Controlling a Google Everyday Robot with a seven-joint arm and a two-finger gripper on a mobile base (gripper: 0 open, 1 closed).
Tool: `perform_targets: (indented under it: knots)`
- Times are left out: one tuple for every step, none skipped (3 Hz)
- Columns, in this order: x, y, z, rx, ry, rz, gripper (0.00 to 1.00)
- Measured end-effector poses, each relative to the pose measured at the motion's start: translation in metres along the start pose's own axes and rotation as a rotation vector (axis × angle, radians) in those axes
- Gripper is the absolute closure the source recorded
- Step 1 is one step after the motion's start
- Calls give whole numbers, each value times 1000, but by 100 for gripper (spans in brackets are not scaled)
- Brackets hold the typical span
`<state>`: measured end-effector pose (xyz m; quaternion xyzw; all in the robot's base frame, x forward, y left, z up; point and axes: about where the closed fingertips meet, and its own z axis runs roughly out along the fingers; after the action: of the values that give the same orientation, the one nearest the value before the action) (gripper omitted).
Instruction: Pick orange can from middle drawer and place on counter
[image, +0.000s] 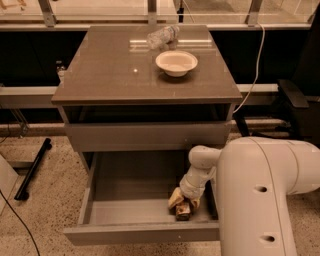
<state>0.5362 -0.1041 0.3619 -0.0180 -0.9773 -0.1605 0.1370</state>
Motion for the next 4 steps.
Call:
perform_targets:
  knots:
    - [1,1,-2,0,0,1,64]
    - [1,1,-3,0,0,1,88]
    - [1,1,-3,0,0,1,100]
    - [2,2,-6,-2,-5,-5,100]
